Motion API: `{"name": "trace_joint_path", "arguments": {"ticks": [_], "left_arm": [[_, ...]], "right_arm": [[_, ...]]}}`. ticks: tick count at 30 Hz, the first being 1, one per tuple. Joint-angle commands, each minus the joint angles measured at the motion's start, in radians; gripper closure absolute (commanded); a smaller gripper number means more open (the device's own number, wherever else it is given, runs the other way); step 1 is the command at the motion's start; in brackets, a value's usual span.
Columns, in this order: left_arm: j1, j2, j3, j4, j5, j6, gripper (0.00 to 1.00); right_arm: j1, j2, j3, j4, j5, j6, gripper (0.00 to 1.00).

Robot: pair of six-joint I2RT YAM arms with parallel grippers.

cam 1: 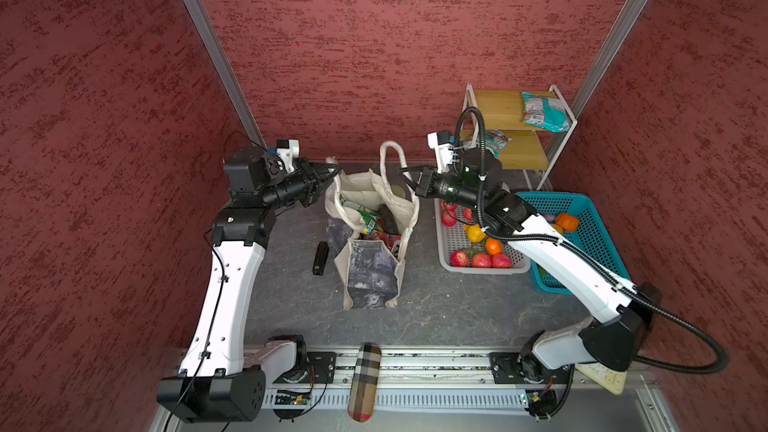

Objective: Place the food into the grocery bag and tie it
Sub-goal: 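Bring both held handles together above the tote to cross them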

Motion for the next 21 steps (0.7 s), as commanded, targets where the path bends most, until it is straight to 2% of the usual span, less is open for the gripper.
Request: {"name": "trace_joint_path", "arguments": {"ticks": [1,6,14,21], "left_arm": [[-0.044,0.018,0.037,0.072,-0.038,0.023,0.93],[-0.074,0.046,0.059,0.104,-0.047,0.007,0.93],[-0.092,0.069,0.071,0.133,-0.039,-0.007,0.92],[-0.122,0.078,0.058,0.102,-0.029,0.024,0.84]], "right_arm": [[0.067,0.054,0.066,-0.014,-0.045,-0.102,1.00],[0.114,0.122,0.112,-0.056,-0.063,-0.147,1.00],[0.126,0.158,0.117,-0.078,-0.071,-0.171,1.00],[0.130,0.207,0.167,-0.079,-0.101,-0.183,1.00]]}}
